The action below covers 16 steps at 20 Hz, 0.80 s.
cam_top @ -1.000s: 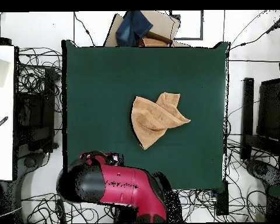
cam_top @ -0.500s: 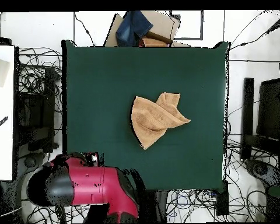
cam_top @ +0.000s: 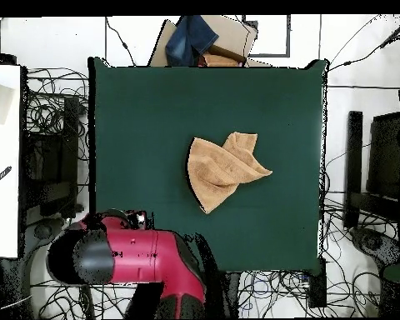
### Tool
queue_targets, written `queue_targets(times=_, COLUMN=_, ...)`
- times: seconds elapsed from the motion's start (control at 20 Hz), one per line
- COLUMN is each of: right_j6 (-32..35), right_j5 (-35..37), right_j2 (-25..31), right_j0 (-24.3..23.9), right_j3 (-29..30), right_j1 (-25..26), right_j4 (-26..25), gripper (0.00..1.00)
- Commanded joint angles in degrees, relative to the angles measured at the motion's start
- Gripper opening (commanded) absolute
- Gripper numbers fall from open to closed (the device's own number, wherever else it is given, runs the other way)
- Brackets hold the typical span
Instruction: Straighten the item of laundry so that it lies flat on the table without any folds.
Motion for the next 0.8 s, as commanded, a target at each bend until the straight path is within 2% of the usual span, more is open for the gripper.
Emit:
queue_targets(times=0.05, right_j6=13.0, right_j5=-1.2, right_j2=0.0, right_j0=-2.1, right_j3=-0.9, right_j1=6.5, right_j4=1.3, gripper=1.0)
queue_targets(times=0.6, right_j6=14.3, right_j5=-2.4, right_j2=-1.2, right_j0=-1.0, right_j3=-2.3, right_j1=7.9, right_j4=0.7, gripper=1.0)
queue_targets(times=0.8, right_j6=15.5, right_j5=-3.2, right_j2=-5.0, right_j0=1.9, right_j3=-5.9, right_j1=9.4, right_j4=-3.0, gripper=1.0)
